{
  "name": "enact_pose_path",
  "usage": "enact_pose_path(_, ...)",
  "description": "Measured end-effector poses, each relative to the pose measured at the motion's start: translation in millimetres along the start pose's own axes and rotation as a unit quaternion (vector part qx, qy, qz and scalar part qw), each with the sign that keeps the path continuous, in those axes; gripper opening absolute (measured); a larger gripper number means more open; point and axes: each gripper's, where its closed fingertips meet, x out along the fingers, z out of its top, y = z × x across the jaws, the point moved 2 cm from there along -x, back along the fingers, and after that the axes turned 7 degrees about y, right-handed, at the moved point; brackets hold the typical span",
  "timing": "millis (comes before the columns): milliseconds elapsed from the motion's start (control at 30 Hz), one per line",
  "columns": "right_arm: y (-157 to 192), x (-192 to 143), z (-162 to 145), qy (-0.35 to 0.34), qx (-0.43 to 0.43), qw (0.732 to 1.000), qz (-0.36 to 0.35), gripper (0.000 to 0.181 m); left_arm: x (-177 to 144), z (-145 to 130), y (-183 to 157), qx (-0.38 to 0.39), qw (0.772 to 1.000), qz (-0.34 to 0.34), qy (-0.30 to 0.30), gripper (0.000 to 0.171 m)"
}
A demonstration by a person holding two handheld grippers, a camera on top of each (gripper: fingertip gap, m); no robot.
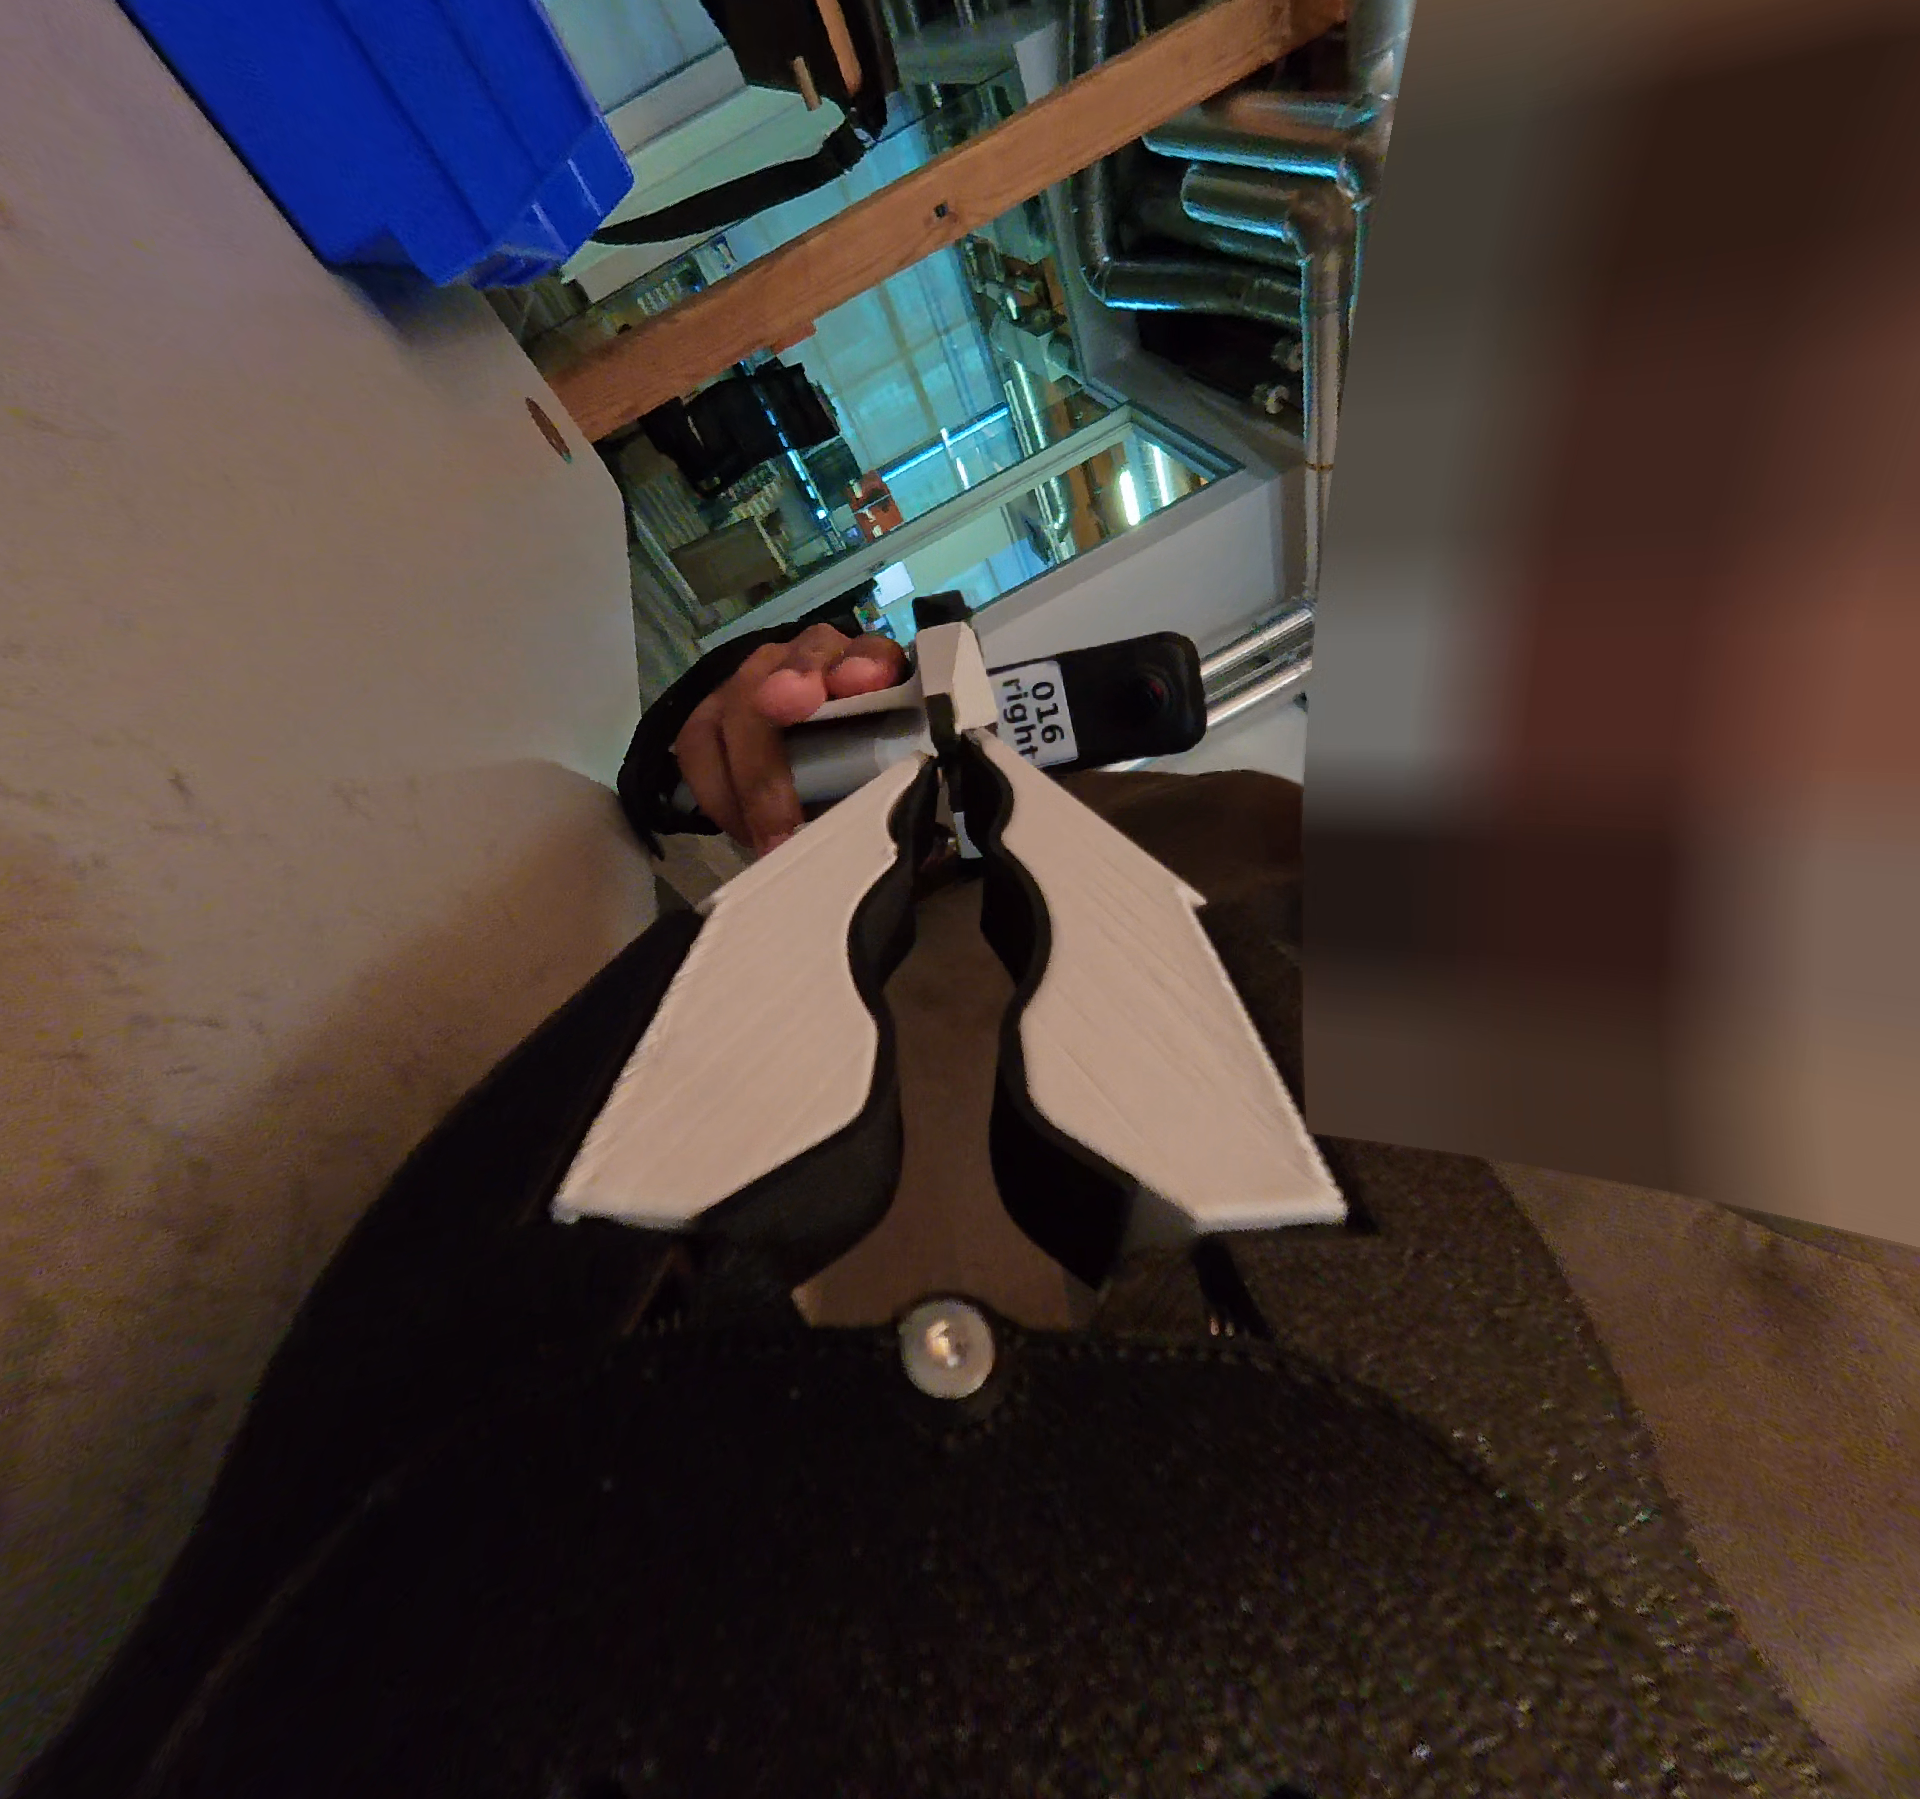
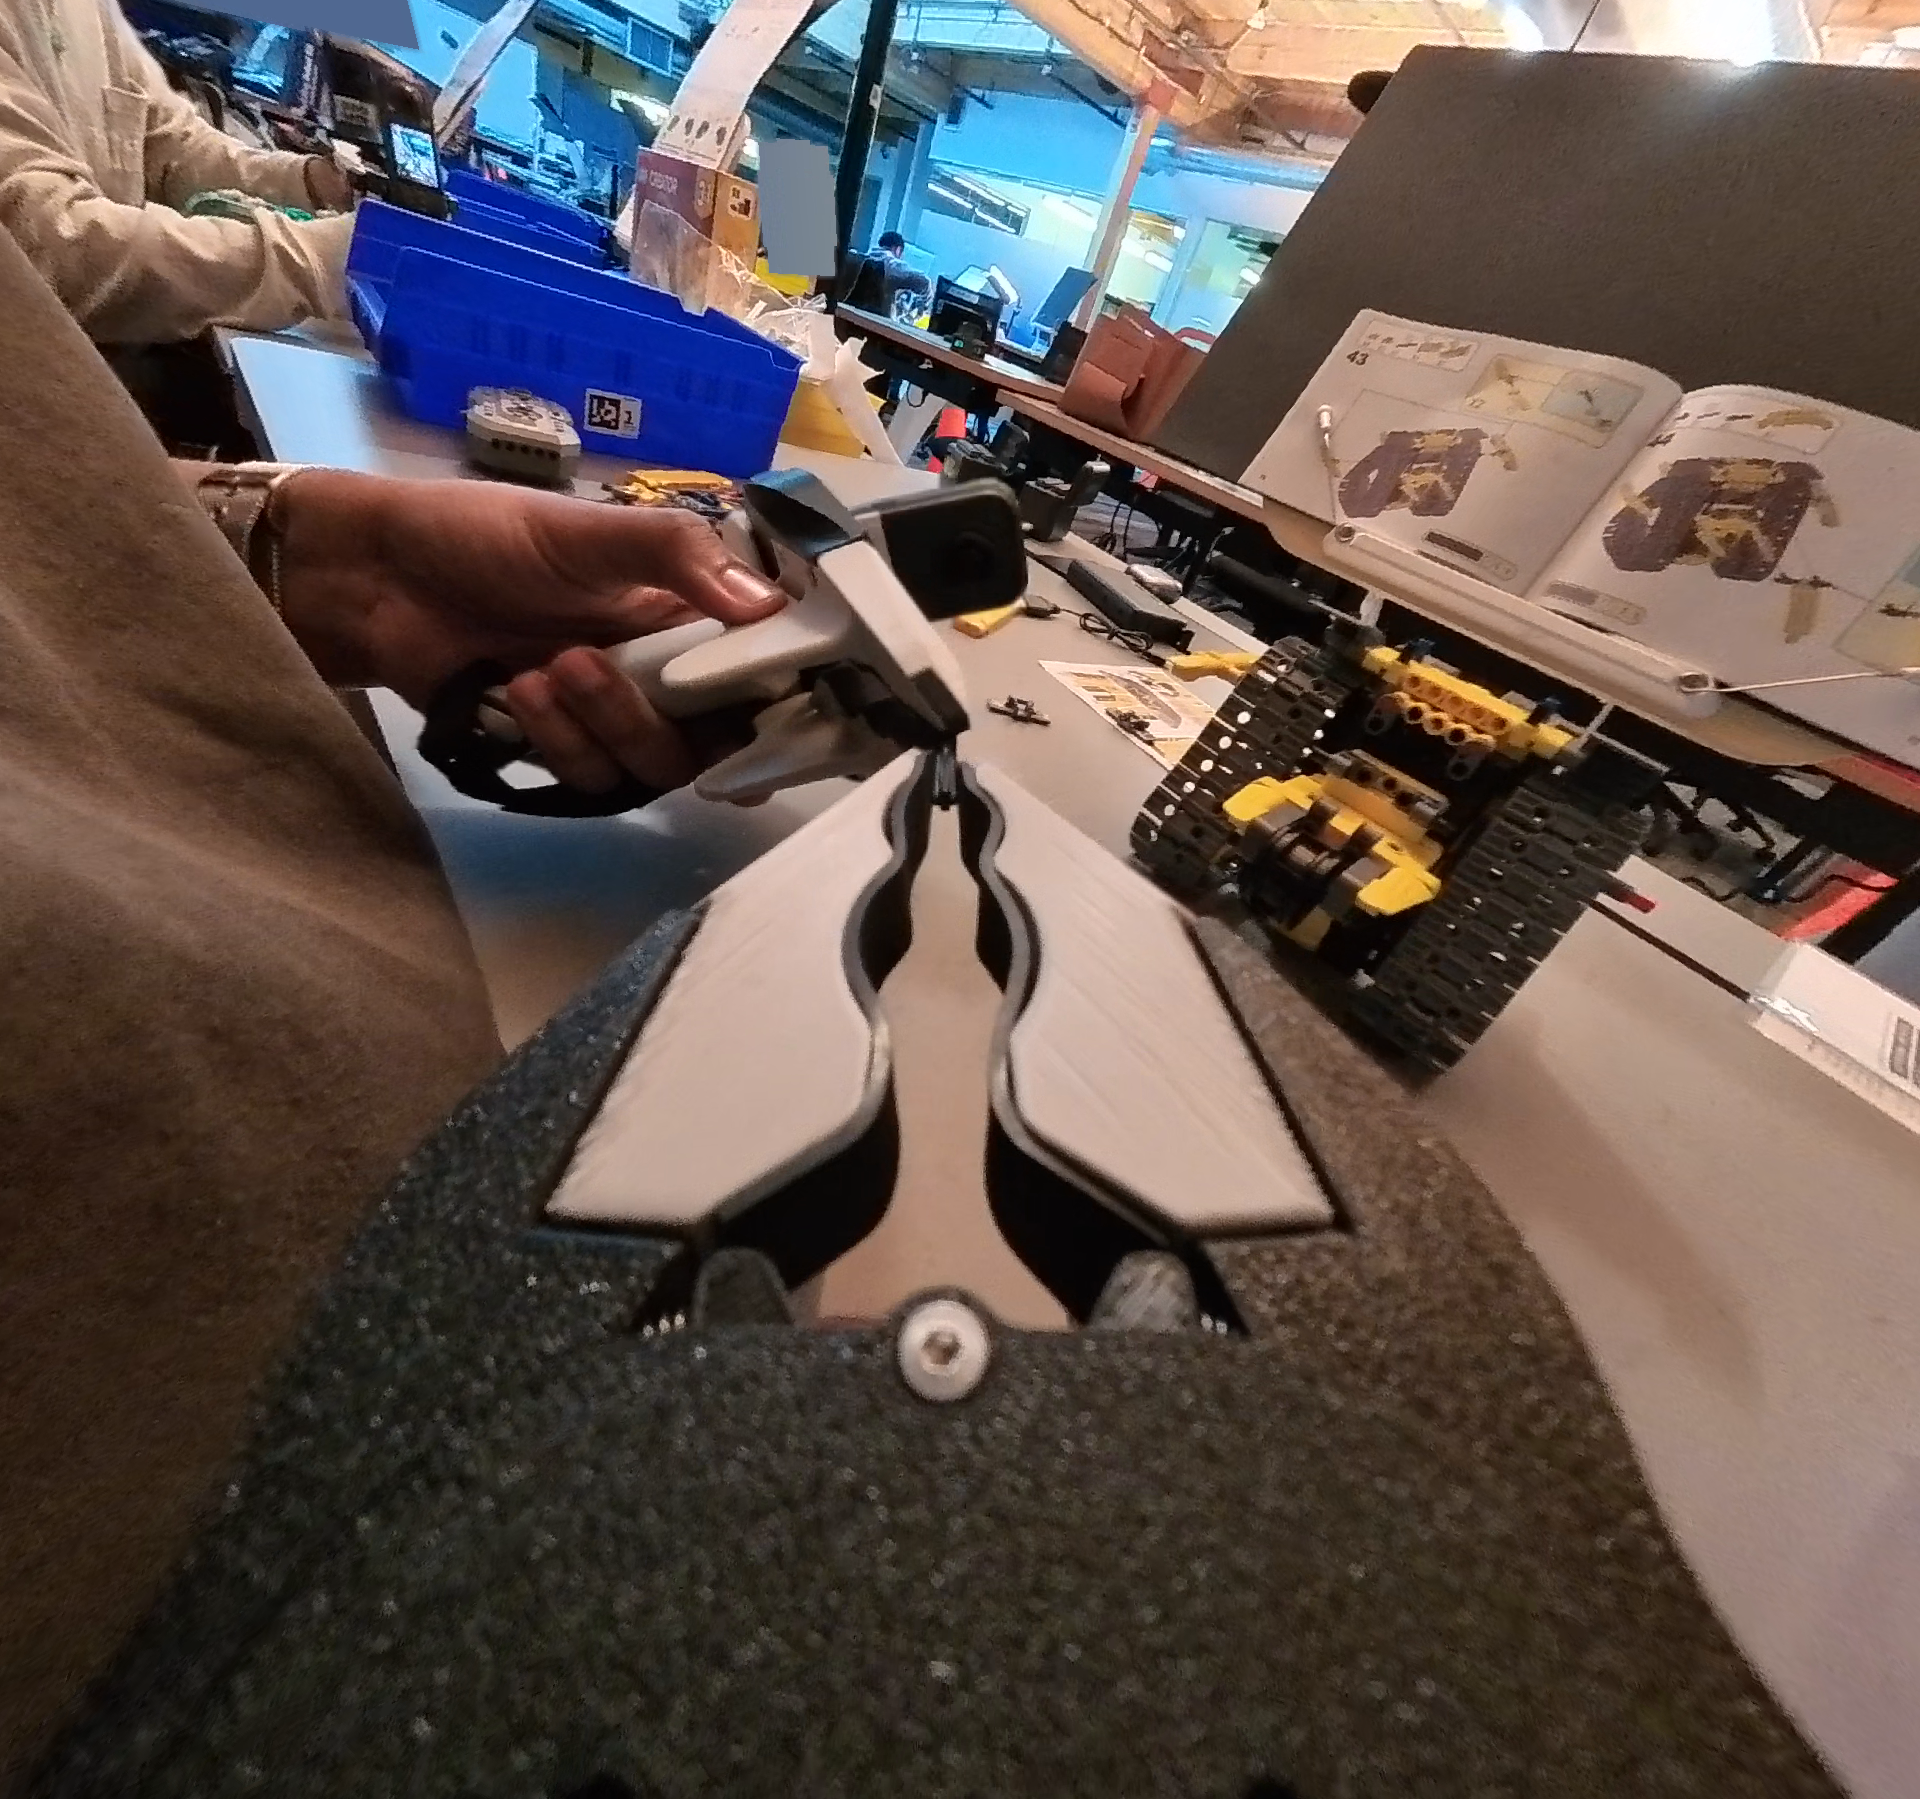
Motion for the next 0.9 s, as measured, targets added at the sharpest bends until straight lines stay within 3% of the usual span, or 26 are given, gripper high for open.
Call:
enact_pose_path(33, 0, 0, 0, 0.001, 0.004, 1.0, 0.002, 0.003, 0, 0, 0, 0.011, 1.0, 0.008, 0.003, 0.002)
enact_pose_path(67, 0, 0, 0, 0.001, 0.011, 1.0, 0.003, 0.003, -1, 1, 0, 0.026, 0.999, 0.022, 0.004, 0.003)
enact_pose_path(167, -4, -2, -1, 0.007, 0.05, 0.999, 0.012, 0.003, -7, 4, 7, 0.098, 0.988, 0.121, 0.013, 0.042)
enact_pose_path(233, -8, -4, -6, 0.025, 0.089, 0.995, 0.024, 0.003, -11, -2, 9, 0.161, 0.968, 0.188, 0.048, 0.046)
enact_pose_path(300, -11, -7, -13, 0.05, 0.135, 0.989, 0.039, 0.003, -15, -15, 19, 0.213, 0.933, 0.267, 0.111, 0.047)
enact_pose_path(400, -11, -10, -27, 0.087, 0.196, 0.975, 0.061, 0.003, -29, -34, 47, 0.268, 0.852, 0.398, 0.21, 0.049)
enact_pose_path(467, -7, -10, -37, 0.108, 0.209, 0.97, 0.068, 0.003, -35, -44, 62, 0.293, 0.802, 0.451, 0.26, 0.047)
enact_pose_path(533, 0, -9, -45, 0.125, 0.212, 0.966, 0.077, 0.003, -36, -54, 71, 0.309, 0.774, 0.468, 0.293, 0.041)
enact_pose_path(600, 8, -8, -48, 0.135, 0.216, 0.962, 0.099, 0.003, -36, -53, 71, 0.338, 0.754, 0.479, 0.297, 0.022)
enact_pose_path(633, 12, -7, -49, 0.141, 0.217, 0.96, 0.11, 0.003, -36, -54, 70, 0.341, 0.753, 0.475, 0.301, 0.011)
enact_pose_path(767, 19, -6, -50, 0.149, 0.213, 0.956, 0.135, 0.003, -34, -59, 67, 0.348, 0.766, 0.444, 0.307, 0.011)
enact_pose_path(900, 24, -6, -52, 0.154, 0.216, 0.949, 0.171, 0.003, -24, -65, 49, 0.377, 0.8, 0.364, 0.29, 0.011)
